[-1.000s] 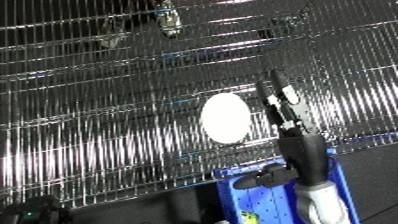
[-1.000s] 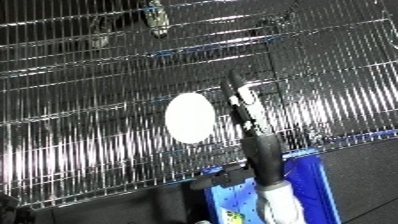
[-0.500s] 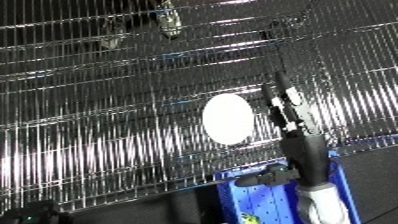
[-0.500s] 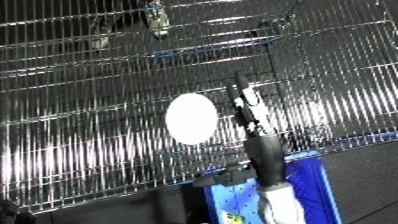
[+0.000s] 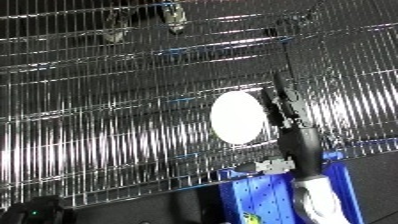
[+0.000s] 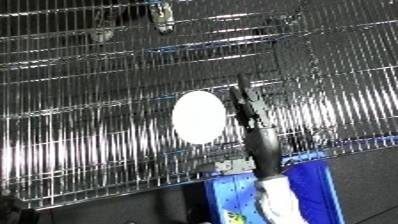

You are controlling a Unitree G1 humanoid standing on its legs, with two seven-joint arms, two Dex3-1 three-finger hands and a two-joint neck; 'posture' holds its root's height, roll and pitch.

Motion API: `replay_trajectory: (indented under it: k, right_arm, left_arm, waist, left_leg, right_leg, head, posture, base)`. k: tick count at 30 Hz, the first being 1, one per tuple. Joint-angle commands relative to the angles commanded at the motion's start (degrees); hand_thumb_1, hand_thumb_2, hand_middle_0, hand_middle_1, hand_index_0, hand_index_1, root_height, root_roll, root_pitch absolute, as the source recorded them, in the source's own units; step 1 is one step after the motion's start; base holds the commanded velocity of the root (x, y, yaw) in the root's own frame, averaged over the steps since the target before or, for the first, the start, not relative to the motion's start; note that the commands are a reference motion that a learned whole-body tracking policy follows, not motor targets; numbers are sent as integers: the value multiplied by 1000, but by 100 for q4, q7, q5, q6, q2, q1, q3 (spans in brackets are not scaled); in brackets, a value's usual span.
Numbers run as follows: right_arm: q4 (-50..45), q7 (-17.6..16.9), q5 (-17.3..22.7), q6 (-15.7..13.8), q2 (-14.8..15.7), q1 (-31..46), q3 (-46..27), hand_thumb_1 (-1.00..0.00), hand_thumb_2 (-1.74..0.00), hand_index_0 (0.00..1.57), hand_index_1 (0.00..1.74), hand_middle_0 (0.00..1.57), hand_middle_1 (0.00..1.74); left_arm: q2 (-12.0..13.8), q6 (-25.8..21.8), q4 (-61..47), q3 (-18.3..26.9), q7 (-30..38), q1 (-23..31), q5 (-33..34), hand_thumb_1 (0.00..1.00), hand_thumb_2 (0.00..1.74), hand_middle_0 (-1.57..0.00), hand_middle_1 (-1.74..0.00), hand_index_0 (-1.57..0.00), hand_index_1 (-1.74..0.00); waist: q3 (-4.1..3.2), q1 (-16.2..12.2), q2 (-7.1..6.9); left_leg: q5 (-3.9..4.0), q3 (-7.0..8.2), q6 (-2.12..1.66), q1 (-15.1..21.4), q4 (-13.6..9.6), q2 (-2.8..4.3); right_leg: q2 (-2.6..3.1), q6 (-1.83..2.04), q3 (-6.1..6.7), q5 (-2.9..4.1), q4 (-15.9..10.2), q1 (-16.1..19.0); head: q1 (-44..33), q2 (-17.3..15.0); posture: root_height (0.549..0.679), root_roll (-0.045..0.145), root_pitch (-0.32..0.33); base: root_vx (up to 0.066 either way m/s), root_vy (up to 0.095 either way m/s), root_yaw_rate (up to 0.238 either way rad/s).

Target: Pick up the object and place it into the box

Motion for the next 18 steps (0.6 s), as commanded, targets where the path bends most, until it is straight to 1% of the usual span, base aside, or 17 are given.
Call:
replay_trajectory:
  k: [6, 14, 18]
  right_arm:
    - [213, 155, 145, 94, -8, -338, 90, 0, 0, 0, 0, 0, 0]
    - [510, 278, 337, 206, 50, -757, 276, 0, 0, 0, 0, 0, 0]
    - [636, 366, 437, 245, 74, -903, 339, -200, -348, 314, 348, 314, 348]
  left_arm:
    - [-34, 38, 51, -50, 26, -138, 7, 1000, 1740, -1570, -1740, -1570, -1740]
    - [-51, 54, 158, -119, 35, -289, -31, 1000, 1740, -1570, -1740, -1570, -1740]
    - [-56, 81, 183, -141, 43, -346, -47, 1000, 1740, -1570, -1740, -1570, -1740]
  waist:
    - [0, 50, 26]
    - [0, 118, 72]
    - [0, 140, 86]
  left_leg:
    - [-11, 0, 10, -49, 32, -17]
    - [-28, -5, 12, -82, 67, -45]
    - [-36, -5, 20, -81, 73, -57]
  right_leg:
    - [-7, -8, -12, 0, 34, -62]
    - [-4, -26, -11, -21, 81, -104]
    - [0, -37, -12, -29, 94, -113]
  head:
    - [91, 11]
    - [273, -31]
    - [364, -50]
  posture:
    - [605, 51, 161]
    - [603, 51, 162]
    - [602, 51, 162]
  base:
    - [0, 6, 14]
    - [9, 7, 38]
    - [9, 7, 32]
